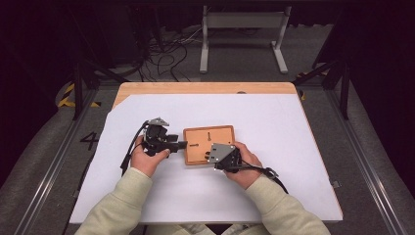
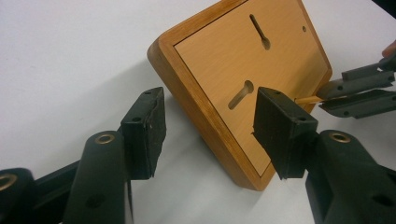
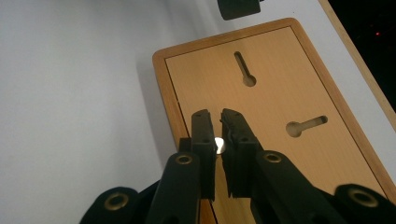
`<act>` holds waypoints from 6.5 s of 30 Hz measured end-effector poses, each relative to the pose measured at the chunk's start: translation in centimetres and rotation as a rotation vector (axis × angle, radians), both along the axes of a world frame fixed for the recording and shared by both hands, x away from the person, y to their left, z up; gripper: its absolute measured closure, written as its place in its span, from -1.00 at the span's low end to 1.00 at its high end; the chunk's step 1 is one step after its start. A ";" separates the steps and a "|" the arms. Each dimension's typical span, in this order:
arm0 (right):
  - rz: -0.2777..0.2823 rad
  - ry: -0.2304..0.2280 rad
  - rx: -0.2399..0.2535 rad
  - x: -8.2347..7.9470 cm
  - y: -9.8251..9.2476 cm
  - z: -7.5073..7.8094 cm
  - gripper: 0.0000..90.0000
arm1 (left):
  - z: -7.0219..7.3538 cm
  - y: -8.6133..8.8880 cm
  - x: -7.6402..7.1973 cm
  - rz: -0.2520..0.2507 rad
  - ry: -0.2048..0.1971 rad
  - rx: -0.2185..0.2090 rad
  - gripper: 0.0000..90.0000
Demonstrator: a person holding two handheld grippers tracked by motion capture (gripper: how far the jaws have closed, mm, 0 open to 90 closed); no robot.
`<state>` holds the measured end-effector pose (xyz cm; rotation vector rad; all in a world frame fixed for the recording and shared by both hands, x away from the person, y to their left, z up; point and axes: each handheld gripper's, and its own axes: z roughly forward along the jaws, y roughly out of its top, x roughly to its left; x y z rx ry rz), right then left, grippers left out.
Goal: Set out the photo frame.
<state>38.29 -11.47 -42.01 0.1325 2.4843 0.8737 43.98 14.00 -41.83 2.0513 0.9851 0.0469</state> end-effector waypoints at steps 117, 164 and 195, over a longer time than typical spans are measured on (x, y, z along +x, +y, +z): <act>-0.274 0.010 0.398 -0.7 -14.3 7.7 0.56 | 0.2 -4.7 -9.0 -0.329 -0.385 0.205 0.30; -0.208 0.408 0.201 -2.0 -13.8 -0.5 1.00 | 1.0 0.7 -6.9 -0.191 -0.259 0.155 1.00; -0.323 0.425 0.300 3.9 -12.2 -2.1 1.00 | -0.5 -0.9 -7.1 -0.234 -0.215 0.201 1.00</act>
